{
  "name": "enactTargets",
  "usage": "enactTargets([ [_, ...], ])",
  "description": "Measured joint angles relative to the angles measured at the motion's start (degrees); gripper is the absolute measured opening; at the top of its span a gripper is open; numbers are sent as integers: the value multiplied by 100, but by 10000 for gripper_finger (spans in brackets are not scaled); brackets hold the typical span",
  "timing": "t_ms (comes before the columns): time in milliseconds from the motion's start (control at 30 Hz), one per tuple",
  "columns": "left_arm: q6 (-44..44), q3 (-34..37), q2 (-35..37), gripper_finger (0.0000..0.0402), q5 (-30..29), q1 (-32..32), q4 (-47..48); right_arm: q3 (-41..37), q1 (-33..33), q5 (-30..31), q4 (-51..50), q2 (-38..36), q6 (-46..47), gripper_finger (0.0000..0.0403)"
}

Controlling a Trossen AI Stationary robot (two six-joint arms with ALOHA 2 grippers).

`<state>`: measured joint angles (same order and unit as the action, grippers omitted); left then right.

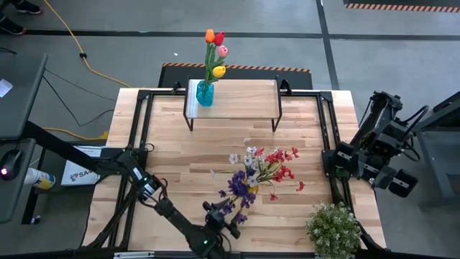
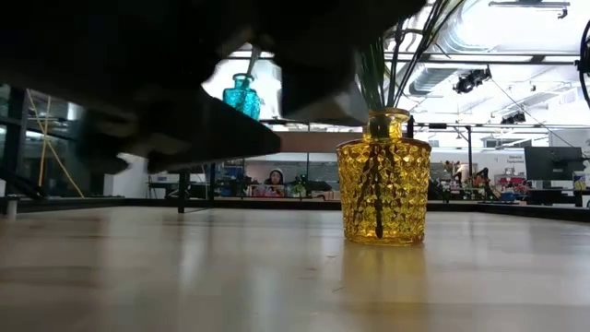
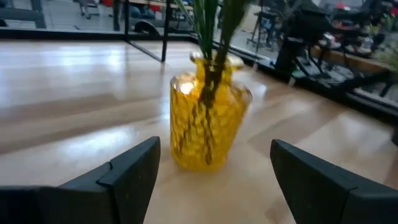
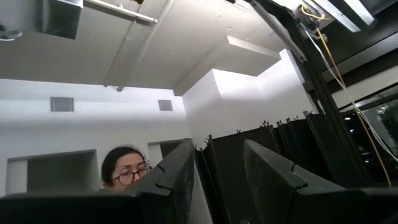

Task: Pick and place flowers into a vace then onto a shelf
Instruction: Put the yellow flower vase on the shelf

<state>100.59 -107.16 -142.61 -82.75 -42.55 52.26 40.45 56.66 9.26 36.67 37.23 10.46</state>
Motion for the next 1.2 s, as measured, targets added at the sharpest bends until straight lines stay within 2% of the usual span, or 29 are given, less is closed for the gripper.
enactTargets([
  [267,-4,-2,0,337,-37,373,-32,0,0,113,-4,92,105,130],
  [733,-245,-2,0,337,-472,435,-724,-2,0,220,-41,146,246,130],
  [1200,-2449,-2,2,337,-282,566,-2447,-2,0,432,-59,149,256,130],
])
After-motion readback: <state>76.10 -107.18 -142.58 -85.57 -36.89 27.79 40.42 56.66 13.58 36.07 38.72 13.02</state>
